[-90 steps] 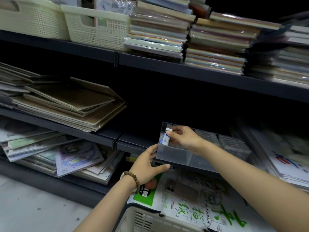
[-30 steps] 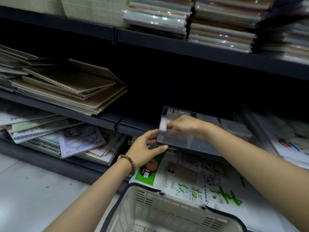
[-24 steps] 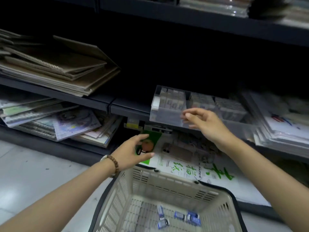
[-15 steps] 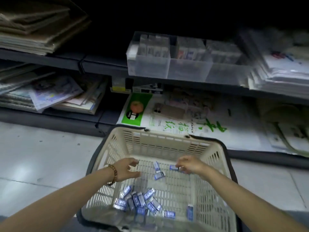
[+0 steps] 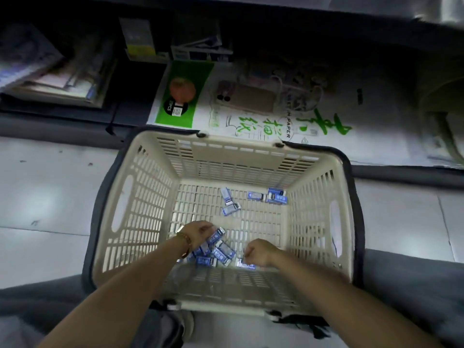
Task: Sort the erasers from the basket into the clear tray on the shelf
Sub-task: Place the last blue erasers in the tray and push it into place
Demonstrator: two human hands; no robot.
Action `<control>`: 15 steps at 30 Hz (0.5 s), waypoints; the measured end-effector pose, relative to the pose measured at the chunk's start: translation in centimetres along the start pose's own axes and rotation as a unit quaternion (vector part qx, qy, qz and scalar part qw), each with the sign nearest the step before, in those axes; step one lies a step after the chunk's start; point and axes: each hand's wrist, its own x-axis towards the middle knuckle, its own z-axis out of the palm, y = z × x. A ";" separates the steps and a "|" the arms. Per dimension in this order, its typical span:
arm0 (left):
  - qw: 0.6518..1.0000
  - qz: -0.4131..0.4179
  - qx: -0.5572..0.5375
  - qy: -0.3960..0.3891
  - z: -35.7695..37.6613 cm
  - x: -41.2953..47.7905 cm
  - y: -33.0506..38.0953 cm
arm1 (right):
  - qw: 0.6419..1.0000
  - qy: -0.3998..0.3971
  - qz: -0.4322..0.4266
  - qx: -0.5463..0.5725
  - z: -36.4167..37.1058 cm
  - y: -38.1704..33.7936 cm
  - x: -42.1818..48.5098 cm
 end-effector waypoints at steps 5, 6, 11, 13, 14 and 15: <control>0.999 -0.027 0.028 -0.009 1.3 1.0 -0.7 | 1.000 0.008 -0.014 -0.019 1.5 0.2 0.6; 0.999 -0.032 0.039 -0.004 1.5 1.1 -0.8 | 1.000 0.006 -0.017 -0.019 1.8 0.3 0.7; 0.994 -0.031 0.101 0.026 2.2 1.5 -0.7 | 0.996 0.010 -0.058 0.062 0.9 0.2 0.9; 0.993 -0.031 0.112 0.026 2.3 1.7 -0.4 | 0.987 0.039 -0.062 0.143 0.4 -0.4 0.9; 0.992 -0.030 0.118 0.023 2.2 1.7 -0.3 | 0.982 0.054 -0.055 0.170 0.4 -0.8 0.9; 0.991 -0.028 0.128 0.018 2.2 1.7 -0.1 | 0.980 0.059 -0.051 0.184 0.6 -1.1 0.9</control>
